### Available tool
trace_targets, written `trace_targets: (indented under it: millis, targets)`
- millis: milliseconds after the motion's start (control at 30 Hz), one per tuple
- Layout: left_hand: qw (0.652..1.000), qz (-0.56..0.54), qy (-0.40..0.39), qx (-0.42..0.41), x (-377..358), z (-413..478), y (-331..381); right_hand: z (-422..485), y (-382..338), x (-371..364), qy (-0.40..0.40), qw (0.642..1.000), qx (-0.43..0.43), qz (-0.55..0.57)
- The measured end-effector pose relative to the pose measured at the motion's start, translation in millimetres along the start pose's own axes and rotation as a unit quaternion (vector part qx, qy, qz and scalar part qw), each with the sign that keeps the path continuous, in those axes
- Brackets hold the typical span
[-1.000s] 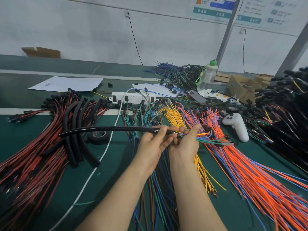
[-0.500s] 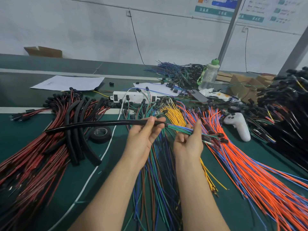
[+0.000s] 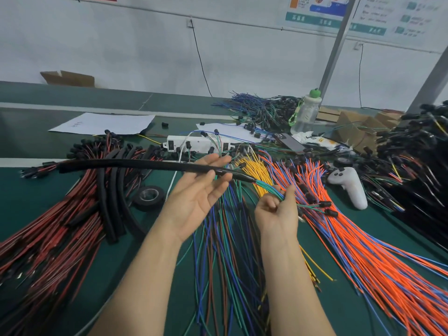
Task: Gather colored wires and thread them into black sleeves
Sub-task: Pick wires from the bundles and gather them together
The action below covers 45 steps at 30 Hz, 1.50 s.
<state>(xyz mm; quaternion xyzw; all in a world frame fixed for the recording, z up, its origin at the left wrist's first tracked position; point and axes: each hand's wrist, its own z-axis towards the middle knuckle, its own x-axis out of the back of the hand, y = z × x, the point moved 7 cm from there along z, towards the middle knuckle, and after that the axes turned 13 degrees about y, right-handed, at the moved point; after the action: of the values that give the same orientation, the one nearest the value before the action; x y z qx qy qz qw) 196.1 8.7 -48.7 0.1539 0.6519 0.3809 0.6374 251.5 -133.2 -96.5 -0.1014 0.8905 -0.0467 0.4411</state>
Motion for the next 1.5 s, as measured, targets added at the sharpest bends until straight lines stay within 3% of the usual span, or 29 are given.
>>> trace_targets:
  millis: [167,433,533,633,733,1000,1133,1233,1500]
  targets:
    - [0.978,0.162,0.086,-0.102,8,4,5,-2,-2,-5,-0.028,0.997,0.051,-0.059]
    - [0.948,0.197,0.191,-0.163,15,1,3,-3,-4,-8,-0.029,0.986,0.126,-0.106]
    - [0.953,0.186,0.168,-0.168,10,0,5,0,2,-3,-0.009,0.992,0.073,-0.101]
    - [0.971,0.153,0.071,-0.170,-6,-1,12,1,10,-3,-0.009,0.994,0.004,-0.106]
    - [0.968,0.169,0.003,-0.186,-17,-5,19,-6,17,-7,-0.025,0.992,-0.012,-0.126]
    - [0.947,0.254,0.069,-0.183,-22,-8,-17,-6,30,-5,-0.034,0.991,0.040,-0.122]
    - [0.960,0.162,0.152,-0.170,-2,-2,-6,-12,39,-13,-0.114,0.978,0.025,-0.173]
    - [0.968,0.081,0.187,-0.149,10,1,3,-19,46,-19,-0.161,0.977,-0.039,-0.133]
    - [0.967,0.055,0.211,-0.131,13,1,-7,-17,41,-17,-0.174,0.982,-0.053,-0.051]
